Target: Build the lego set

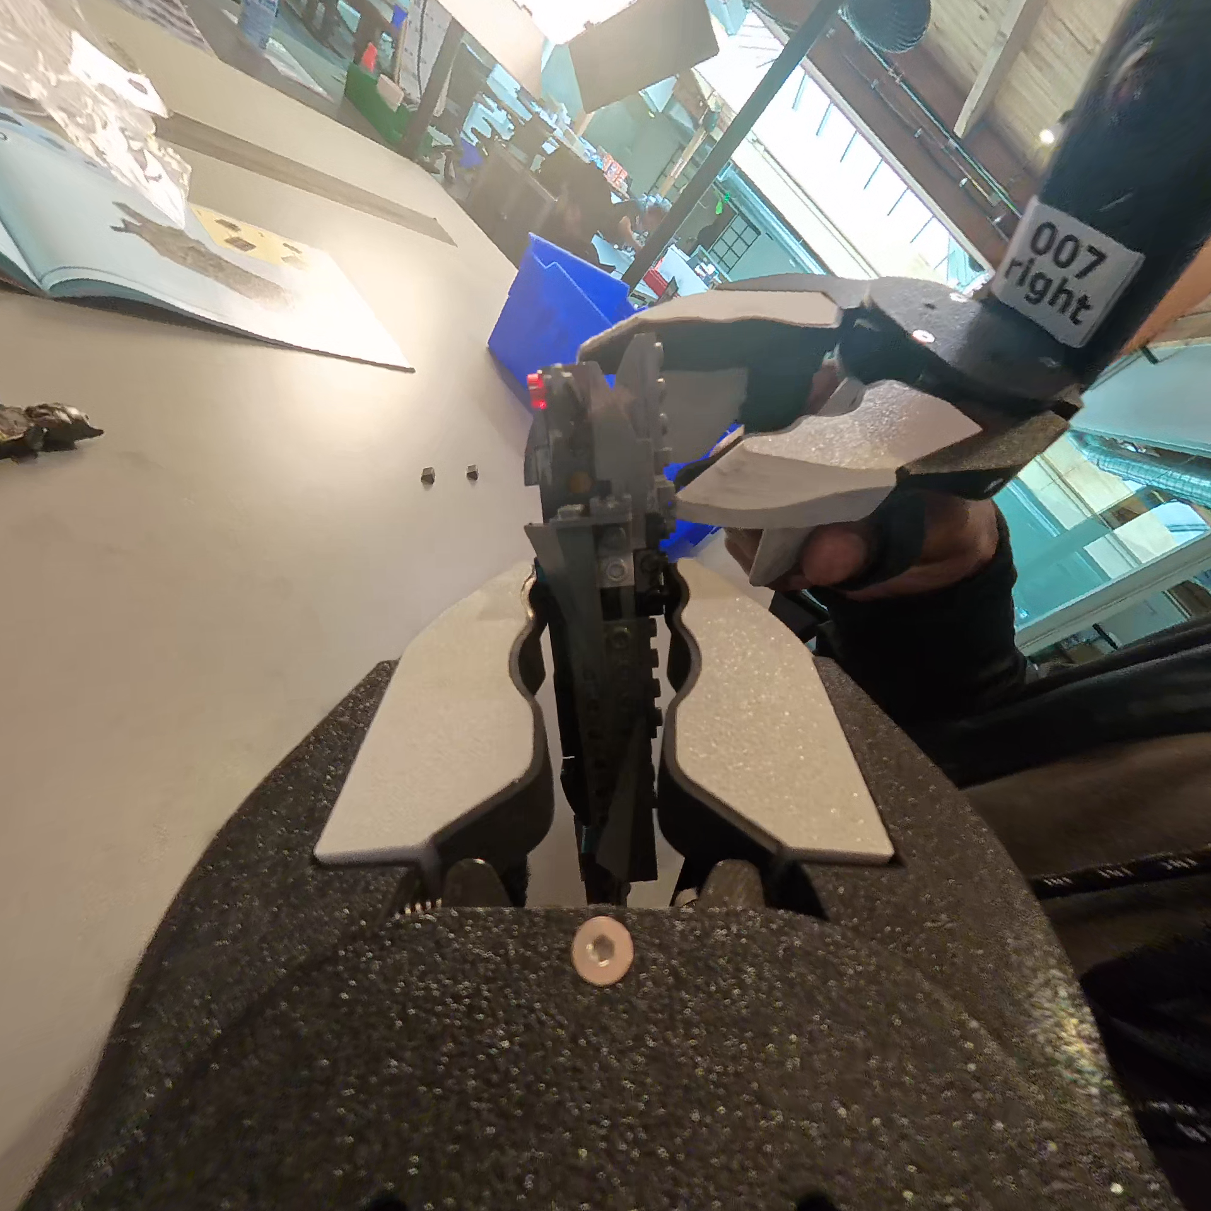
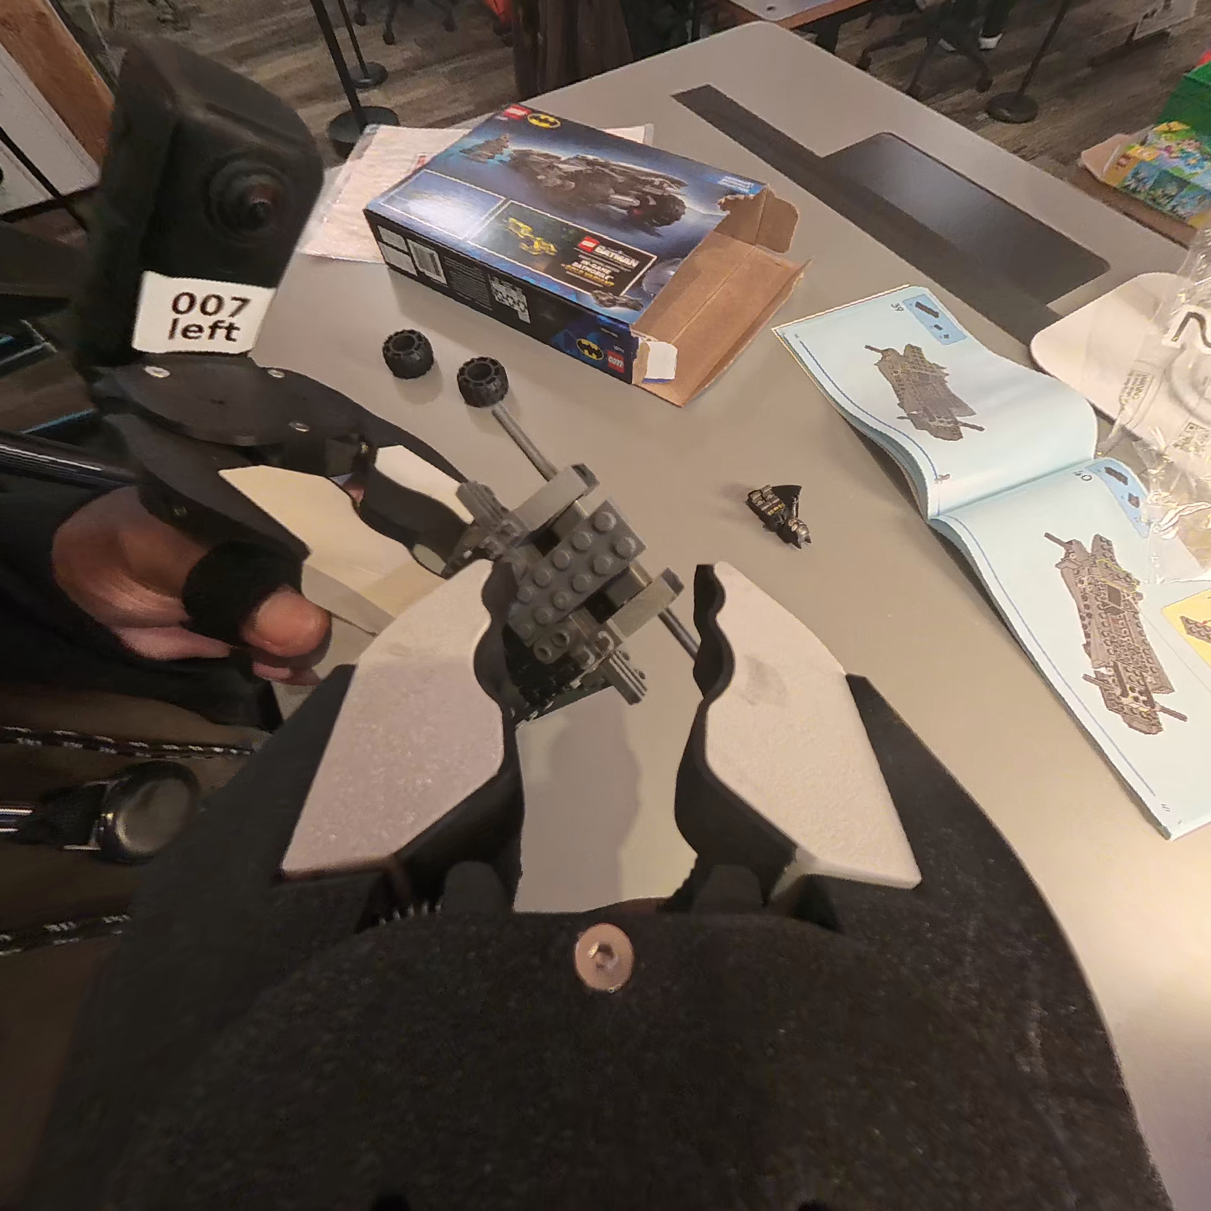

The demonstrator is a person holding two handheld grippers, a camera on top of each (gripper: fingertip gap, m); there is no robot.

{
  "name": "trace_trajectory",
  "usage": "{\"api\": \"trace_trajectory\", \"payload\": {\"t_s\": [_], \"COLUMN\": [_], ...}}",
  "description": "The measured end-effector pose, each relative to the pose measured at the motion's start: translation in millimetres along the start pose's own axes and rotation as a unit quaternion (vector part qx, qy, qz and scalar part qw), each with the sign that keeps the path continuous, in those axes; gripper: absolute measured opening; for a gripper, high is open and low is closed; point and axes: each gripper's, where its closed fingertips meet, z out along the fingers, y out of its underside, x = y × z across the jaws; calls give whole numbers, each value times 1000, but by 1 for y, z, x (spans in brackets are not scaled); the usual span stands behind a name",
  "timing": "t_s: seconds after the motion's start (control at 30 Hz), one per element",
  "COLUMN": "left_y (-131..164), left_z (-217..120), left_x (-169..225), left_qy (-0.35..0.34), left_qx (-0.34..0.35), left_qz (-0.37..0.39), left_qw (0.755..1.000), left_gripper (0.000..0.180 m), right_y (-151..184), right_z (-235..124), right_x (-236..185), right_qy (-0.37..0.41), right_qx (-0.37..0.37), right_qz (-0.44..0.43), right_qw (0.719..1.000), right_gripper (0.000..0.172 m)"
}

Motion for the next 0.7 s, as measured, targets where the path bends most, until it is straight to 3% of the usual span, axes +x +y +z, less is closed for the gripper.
{"api": "trace_trajectory", "payload": {"t_s": [0.37, 0.7], "left_y": [8, 9], "left_z": [5, 3], "left_x": [-14, -11], "left_qy": [-20, -32], "left_qx": [-15, -20], "left_qz": [-74, -48], "left_qw": [997, 998], "left_gripper": [35, 35], "right_y": [11, 13], "right_z": [4, 5], "right_x": [5, 7], "right_qy": [24, 35], "right_qx": [-10, -15], "right_qz": [17, 15], "right_qw": [1000, 999], "right_gripper": [50, 52]}}
